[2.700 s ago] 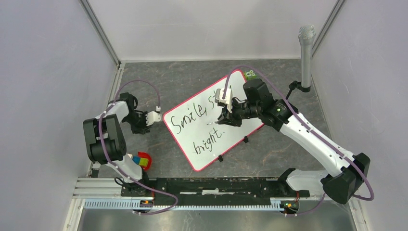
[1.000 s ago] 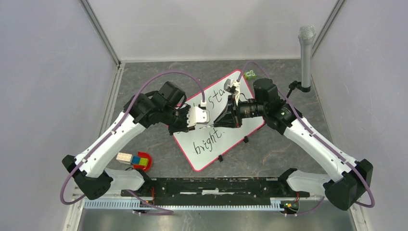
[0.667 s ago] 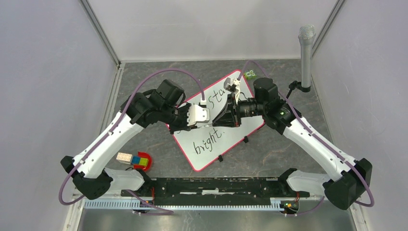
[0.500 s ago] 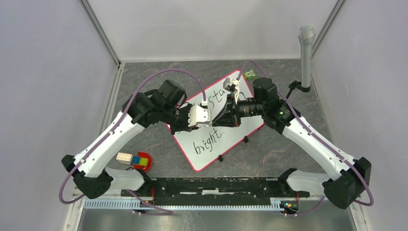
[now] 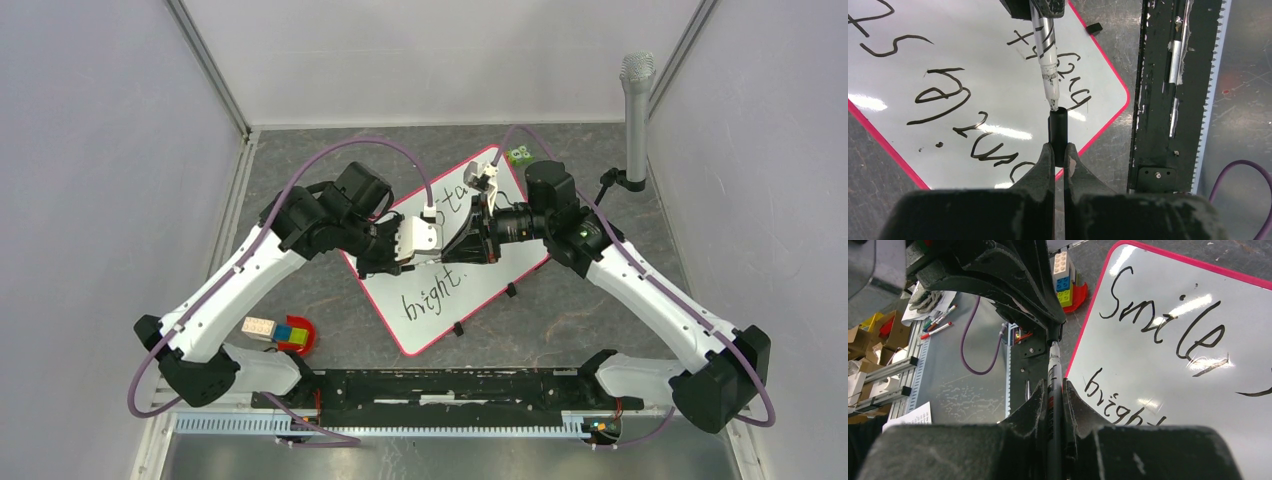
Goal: Write a sentence on the whiteboard
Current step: Close the whiteboard marker at the center of the board.
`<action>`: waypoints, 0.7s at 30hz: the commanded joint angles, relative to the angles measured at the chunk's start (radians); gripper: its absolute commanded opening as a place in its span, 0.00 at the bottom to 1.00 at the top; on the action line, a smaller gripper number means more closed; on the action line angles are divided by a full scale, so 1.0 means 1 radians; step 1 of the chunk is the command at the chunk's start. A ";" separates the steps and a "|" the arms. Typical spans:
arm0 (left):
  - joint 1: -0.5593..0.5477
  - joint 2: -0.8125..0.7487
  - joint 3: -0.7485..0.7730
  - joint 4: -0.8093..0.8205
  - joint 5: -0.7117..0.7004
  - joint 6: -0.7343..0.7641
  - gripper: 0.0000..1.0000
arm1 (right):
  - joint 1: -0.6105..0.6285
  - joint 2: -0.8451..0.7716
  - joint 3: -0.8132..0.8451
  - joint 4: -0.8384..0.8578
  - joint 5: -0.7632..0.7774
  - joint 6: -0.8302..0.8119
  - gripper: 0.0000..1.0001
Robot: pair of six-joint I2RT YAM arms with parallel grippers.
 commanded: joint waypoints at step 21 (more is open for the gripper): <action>-0.022 0.023 0.067 0.040 0.241 -0.088 0.02 | 0.021 0.020 0.012 0.069 -0.033 -0.017 0.00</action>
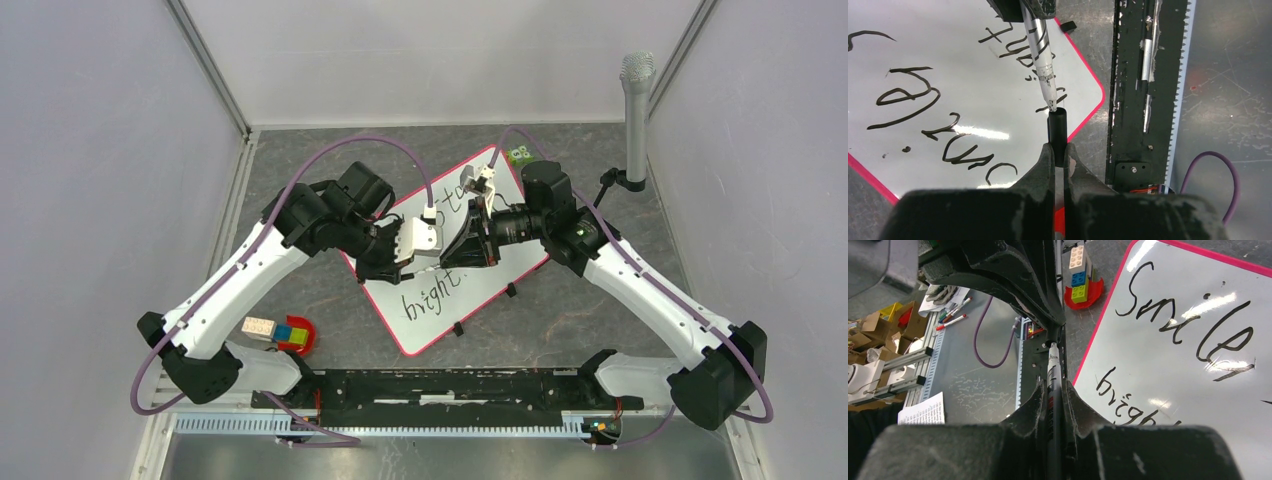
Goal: Write a sentence on the whiteboard
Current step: Close the whiteboard marker at the center of the board.
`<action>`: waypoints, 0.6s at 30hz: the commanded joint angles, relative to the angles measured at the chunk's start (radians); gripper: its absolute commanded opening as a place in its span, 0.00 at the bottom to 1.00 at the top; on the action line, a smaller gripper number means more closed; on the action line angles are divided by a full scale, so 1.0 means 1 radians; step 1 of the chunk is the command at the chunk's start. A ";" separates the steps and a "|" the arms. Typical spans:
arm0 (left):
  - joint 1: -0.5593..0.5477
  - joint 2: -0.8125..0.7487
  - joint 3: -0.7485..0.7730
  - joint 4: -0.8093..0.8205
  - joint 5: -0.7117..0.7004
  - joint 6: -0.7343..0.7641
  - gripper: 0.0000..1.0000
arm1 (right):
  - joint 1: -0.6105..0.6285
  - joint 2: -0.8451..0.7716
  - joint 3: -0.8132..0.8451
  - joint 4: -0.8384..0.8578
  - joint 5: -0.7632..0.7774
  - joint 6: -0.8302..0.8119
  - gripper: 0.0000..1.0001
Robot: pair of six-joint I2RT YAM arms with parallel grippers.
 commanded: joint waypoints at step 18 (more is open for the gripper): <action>-0.014 0.036 0.030 0.220 0.007 -0.200 0.02 | 0.024 -0.013 0.038 0.026 0.052 -0.052 0.00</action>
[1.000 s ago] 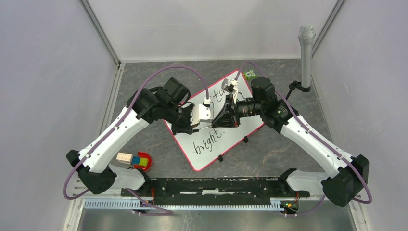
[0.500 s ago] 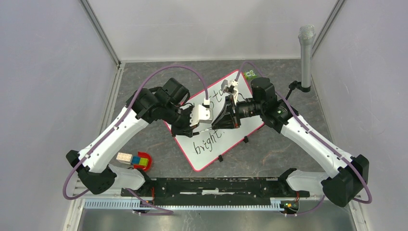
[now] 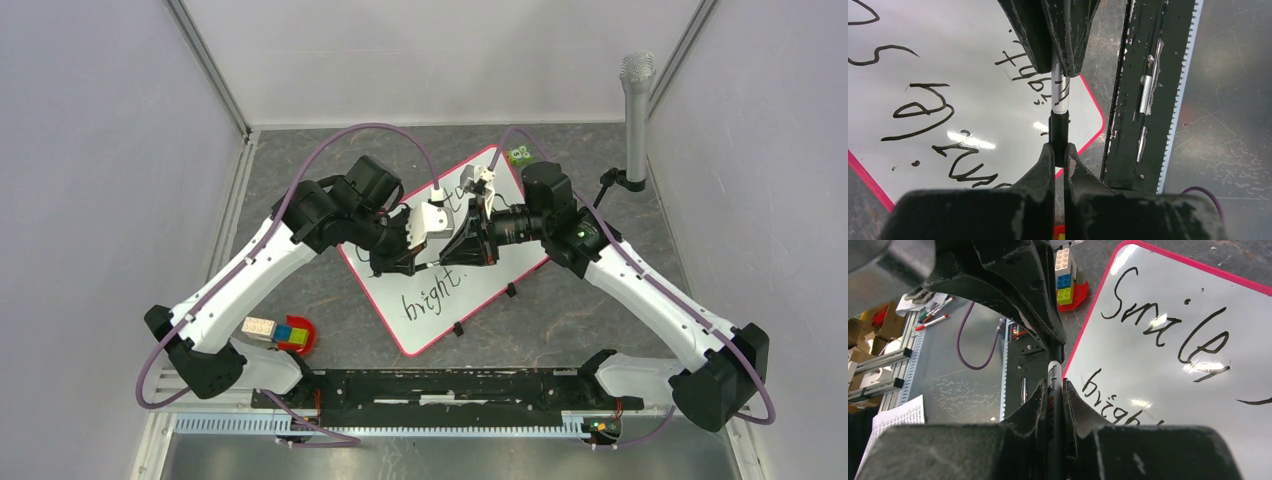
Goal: Write a sentence on the whiteboard
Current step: Close the whiteboard marker at the center of the board.
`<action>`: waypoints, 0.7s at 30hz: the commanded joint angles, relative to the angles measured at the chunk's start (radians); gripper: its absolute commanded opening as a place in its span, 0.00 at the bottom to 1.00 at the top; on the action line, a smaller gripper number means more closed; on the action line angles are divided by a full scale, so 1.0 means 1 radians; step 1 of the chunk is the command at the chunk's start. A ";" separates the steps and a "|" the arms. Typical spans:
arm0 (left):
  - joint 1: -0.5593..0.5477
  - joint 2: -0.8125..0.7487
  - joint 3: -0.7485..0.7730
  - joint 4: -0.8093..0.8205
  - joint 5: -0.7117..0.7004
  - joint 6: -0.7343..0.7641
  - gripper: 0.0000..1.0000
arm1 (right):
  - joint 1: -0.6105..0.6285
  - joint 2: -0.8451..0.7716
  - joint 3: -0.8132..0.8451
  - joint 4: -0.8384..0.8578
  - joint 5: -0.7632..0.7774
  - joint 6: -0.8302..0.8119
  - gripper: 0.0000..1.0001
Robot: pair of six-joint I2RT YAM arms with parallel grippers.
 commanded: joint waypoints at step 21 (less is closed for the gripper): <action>-0.030 0.051 0.163 0.320 0.212 -0.161 0.02 | 0.067 0.064 -0.001 0.128 0.009 0.074 0.00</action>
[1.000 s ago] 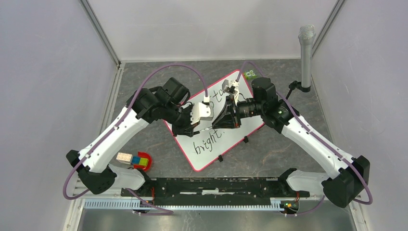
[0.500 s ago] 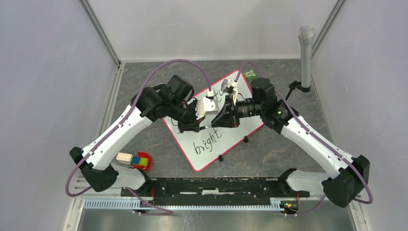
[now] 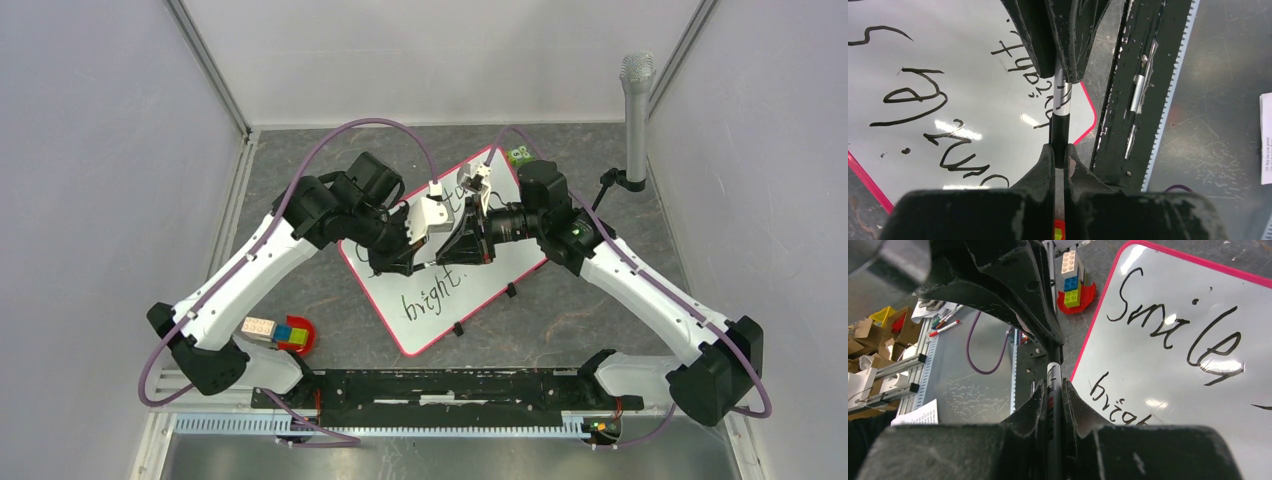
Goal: Write a sentence on the whiteboard
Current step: Close the whiteboard marker at the center of the board.
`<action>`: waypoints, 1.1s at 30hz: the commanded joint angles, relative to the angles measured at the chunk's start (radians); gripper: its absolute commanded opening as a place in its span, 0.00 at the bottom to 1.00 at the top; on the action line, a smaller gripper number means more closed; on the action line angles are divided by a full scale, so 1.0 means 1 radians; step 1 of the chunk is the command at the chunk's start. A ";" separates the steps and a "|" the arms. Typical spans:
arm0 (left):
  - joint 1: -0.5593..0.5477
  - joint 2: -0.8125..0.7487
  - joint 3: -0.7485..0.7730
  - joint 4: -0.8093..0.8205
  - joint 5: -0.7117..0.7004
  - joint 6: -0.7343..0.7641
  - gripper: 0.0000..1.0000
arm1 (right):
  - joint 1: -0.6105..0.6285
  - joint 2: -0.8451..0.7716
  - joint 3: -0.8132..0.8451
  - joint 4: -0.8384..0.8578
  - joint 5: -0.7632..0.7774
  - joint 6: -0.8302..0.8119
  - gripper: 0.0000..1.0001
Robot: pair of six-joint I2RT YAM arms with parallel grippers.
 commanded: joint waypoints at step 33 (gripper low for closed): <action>0.170 -0.069 -0.089 0.215 0.245 0.025 0.02 | -0.089 0.062 0.354 -0.112 0.095 -0.182 0.88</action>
